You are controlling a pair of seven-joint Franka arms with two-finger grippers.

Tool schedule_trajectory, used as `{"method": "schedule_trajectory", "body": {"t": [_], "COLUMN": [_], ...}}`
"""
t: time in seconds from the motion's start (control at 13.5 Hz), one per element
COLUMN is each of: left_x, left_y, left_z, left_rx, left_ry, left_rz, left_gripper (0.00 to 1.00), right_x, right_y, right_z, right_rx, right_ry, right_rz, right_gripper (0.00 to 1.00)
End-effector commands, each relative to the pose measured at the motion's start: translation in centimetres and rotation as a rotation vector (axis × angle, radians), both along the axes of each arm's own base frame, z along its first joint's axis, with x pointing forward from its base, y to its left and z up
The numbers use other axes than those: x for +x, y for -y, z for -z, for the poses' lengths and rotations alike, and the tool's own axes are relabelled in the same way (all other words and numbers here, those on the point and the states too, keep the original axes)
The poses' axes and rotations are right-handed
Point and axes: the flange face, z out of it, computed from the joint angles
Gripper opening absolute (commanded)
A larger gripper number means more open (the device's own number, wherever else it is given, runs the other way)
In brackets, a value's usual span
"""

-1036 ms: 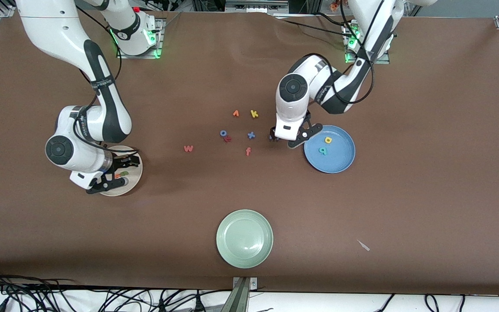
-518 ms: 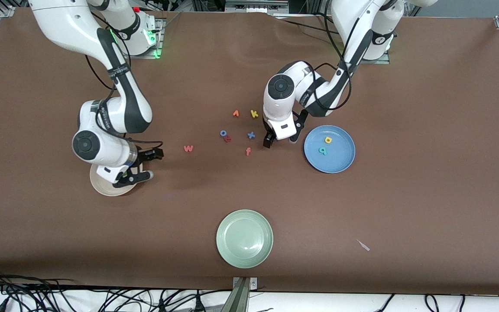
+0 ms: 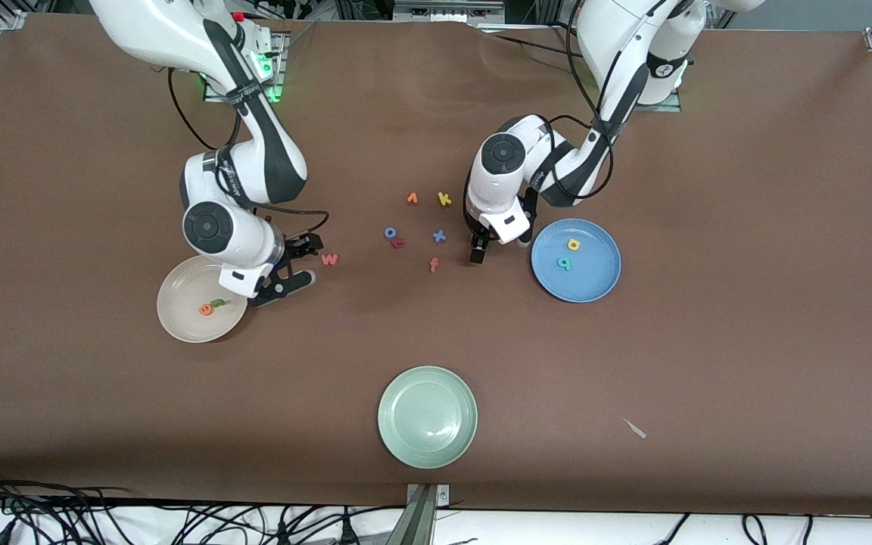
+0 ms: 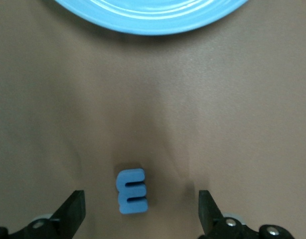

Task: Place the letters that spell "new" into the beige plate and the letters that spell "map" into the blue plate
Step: 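Move the left gripper to the blue E while the right gripper reaches the M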

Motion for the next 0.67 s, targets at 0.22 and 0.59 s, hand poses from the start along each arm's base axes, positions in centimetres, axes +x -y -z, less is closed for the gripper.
{"method": "schedule_trajectory", "body": {"t": [0.22, 0.59], "left_x": [-0.6, -0.4], "left_y": [-0.4, -0.2], "left_z": [0.6, 0.8], "left_rx": [-0.005, -0.015], "left_ry": [-0.013, -0.017], "left_rz": [-0.03, -0.068], "left_gripper": [0.77, 0.5], "right_x": [-3.1, -5.0], "right_y": [-1.3, -1.7], "right_z": [1.1, 2.4], "right_rx": [-0.02, 0.026], "right_ry": [0.103, 0.126], "right_rz": [-0.277, -0.533], "right_gripper": [1.0, 1.0]}}
